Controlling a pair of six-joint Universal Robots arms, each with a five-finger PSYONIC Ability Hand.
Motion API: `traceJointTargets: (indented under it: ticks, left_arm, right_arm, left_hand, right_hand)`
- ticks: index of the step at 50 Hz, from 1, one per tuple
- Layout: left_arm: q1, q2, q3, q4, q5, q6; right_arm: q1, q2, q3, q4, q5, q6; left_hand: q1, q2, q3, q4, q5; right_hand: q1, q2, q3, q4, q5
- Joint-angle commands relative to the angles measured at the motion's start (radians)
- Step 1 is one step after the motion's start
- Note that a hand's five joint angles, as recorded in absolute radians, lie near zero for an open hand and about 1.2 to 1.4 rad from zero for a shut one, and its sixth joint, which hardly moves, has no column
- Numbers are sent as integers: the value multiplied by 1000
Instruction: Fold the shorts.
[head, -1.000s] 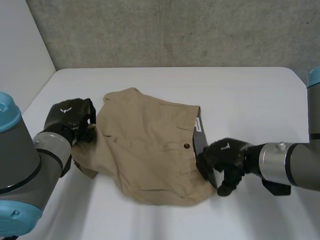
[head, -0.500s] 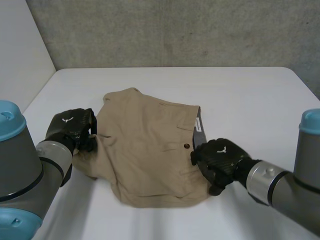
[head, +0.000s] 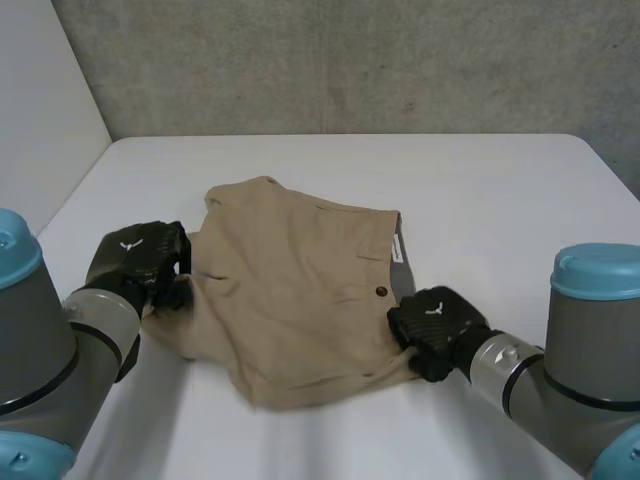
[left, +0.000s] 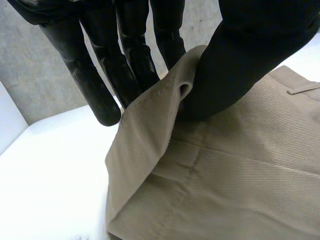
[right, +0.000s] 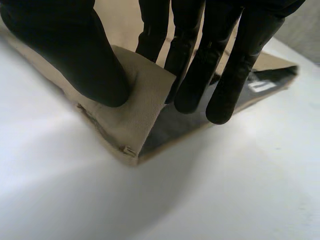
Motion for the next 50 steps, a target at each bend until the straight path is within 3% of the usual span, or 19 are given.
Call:
traceJointTargets:
  ticks: [1,10,17,25,35,40,44,50]
  left_arm:
    - [-6,97,22,-69,10,3]
    - [0,289,171,-246,102,1]
    - [6,353,269,-358,177,-6]
    - [24,290,211,-379,195,-6]
    - [61,-37,252,-375,192,-6]
    - [61,-167,451,-369,188,-13]
    - [63,-243,701,-330,181,-16]
    - [66,-253,984,-127,146,-57]
  right_arm:
    - [-7,-121,-47,11,32,8]
    - [-28,-428,-237,192,39,8]
    - [-134,-524,-363,349,36,-36]
    - [-150,-463,-365,465,41,-156]
    - [-85,-211,-368,446,47,-173]
    - [-56,-84,-474,306,111,-142]
    - [-42,-60,-567,86,192,-75]
    - [-44,-86,-629,-342,257,2]
  left_hand:
    - [261,196,211,198,255]
    - [261,196,211,198,255]
    - [261,196,211,198,255]
    - [261,196,211,198,255]
    - [261,196,211,198,255]
    - [261,196,211,198,255]
    - [261,196,211,198,255]
    - [261,196,211,198,255]
  right_hand:
    - [456,218,217,208,254]
    - [456,218,217,208,254]
    - [456,218,217,208,254]
    - [456,218,217,208,254]
    - [456,218,217,208,254]
    - [456,218,217,208,254]
    - [456,218,217,208,254]
    - [456,218,217,208,254]
